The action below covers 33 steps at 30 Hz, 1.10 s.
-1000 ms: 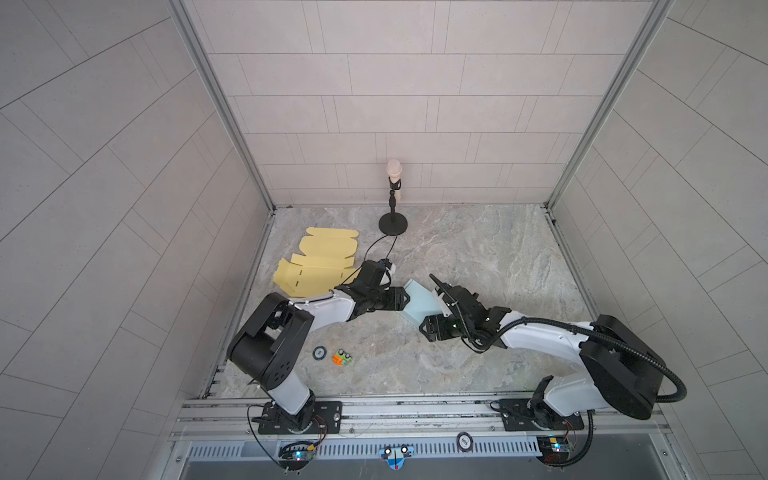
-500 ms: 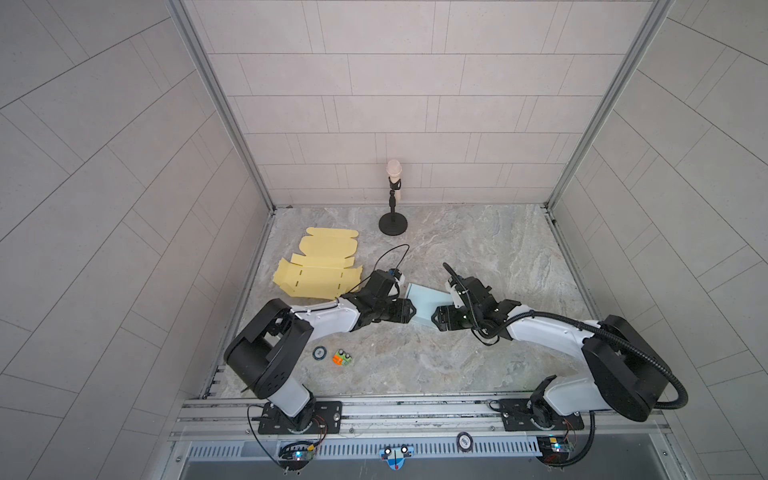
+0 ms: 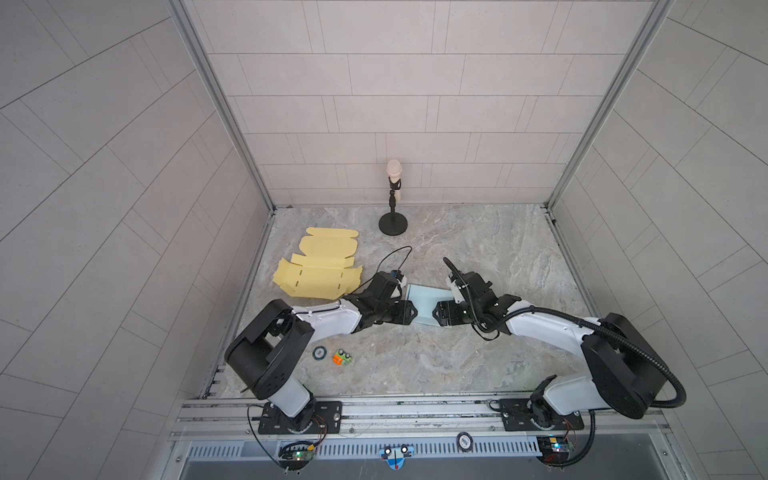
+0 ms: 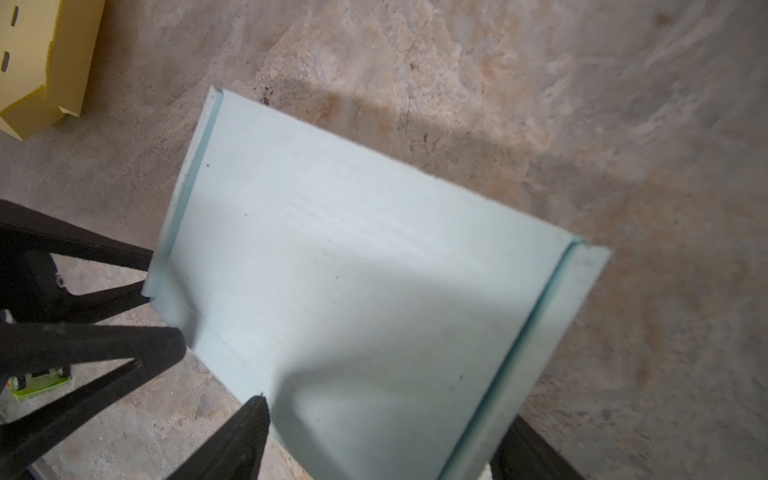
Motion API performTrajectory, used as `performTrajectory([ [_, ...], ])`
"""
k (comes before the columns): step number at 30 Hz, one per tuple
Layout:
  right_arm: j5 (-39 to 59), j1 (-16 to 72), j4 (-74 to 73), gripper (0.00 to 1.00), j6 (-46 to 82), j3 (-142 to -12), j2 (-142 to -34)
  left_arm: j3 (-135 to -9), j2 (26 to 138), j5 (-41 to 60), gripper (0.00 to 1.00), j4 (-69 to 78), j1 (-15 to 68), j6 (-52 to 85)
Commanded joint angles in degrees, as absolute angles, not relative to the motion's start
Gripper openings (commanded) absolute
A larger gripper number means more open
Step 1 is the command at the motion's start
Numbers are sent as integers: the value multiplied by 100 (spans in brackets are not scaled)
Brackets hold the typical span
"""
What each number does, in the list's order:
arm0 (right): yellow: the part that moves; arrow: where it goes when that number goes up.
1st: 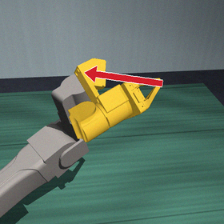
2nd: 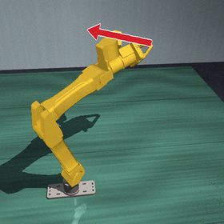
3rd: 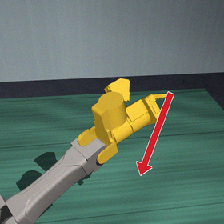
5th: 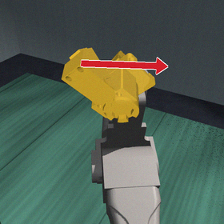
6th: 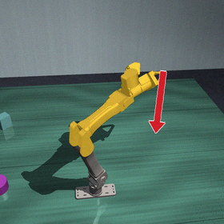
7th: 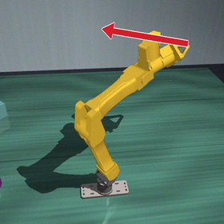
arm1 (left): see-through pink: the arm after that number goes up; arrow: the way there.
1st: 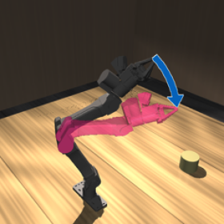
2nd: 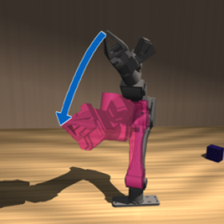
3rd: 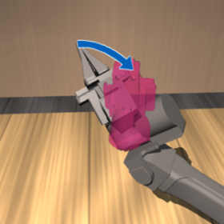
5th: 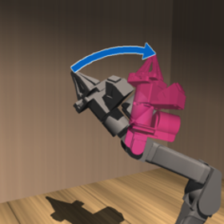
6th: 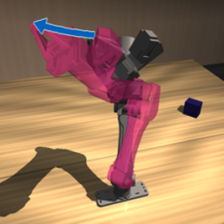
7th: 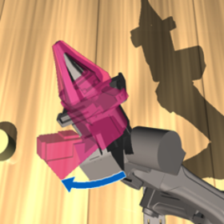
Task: Fold the paper box
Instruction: 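Carry the blue box with both grippers farther from the robot near the stand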
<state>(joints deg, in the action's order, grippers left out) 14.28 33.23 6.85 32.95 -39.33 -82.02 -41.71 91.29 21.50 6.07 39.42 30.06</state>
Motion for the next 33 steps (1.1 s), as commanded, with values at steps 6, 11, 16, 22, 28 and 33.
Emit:
performTrajectory([
  [6,1479,3069,697,83,3116,-4308,-8331,-4753,9388,2346,53,798,3999,3023],
  [11,1571,2810,748,83,3043,-4528,-8489,-5052,9604,2373,53,826,3997,3045],
  [16,1643,2520,840,83,2928,-4819,-8590,-5451,9968,2442,53,826,3999,3082],
  [22,1661,2222,950,83,2760,-5297,-8936,-6177,10513,2418,52,741,3996,3120],
  [28,1798,1931,989,83,2654,-5874,-9526,-7051,11172,2374,52,548,3949,3125],
  [33,1918,1729,1037,82,2571,-6477,-10174,-7706,11624,2348,52,412,3837,3142],
])
